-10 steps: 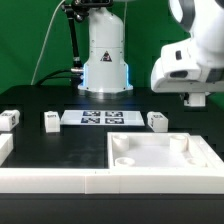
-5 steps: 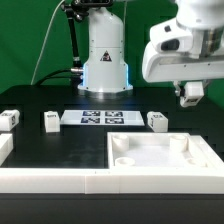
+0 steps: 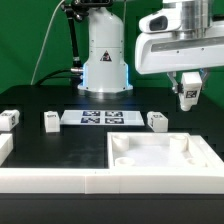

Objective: Assemble one leg

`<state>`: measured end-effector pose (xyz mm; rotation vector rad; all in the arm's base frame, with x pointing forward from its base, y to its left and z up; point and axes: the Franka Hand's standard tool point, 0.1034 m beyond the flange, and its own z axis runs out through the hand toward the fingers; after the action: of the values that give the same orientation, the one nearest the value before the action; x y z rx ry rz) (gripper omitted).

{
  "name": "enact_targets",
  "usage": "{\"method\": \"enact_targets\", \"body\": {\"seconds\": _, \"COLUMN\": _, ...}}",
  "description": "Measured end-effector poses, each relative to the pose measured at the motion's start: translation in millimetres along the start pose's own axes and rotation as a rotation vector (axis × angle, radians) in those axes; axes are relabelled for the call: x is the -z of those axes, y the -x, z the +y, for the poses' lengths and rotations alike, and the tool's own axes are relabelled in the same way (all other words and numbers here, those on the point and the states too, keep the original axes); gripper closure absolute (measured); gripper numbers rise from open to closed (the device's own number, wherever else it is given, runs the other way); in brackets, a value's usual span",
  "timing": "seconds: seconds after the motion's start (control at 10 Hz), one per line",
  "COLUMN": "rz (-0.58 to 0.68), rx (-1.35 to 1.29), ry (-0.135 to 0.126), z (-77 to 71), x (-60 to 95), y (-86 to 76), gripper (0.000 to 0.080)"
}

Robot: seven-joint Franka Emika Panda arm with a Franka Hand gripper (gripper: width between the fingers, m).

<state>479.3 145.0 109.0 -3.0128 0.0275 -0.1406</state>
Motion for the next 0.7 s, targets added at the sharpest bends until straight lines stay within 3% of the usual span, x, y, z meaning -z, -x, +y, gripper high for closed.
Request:
{"method": "enact_targets", "body": {"seconds": 0.2, "rz": 0.179, "rx": 0.030, "ry": -0.011, "z": 0.0, "x": -1.9, "y": -9.0, "gripper": 0.0514}}
{"method": "enact_targets", "body": {"seconds": 0.3, "rz": 0.153, "rx": 0.065, "ry": 0.000, "z": 6.6, "x": -7.1, "y": -11.2, "gripper": 0.0514}}
{"method": "enact_targets", "body": {"seconds": 0.6, "rz": 0.183, "rx": 0.115, "ry": -0.002, "z": 10.1, "x": -1.9, "y": -71.4, "gripper": 0.0514}}
{"method": "enact_targets", "body": {"seconds": 0.7, "rz": 0.179, "rx": 0.113, "ry": -0.003, "z": 9.5, "x": -4.3, "y": -66.6, "gripper": 0.0514}}
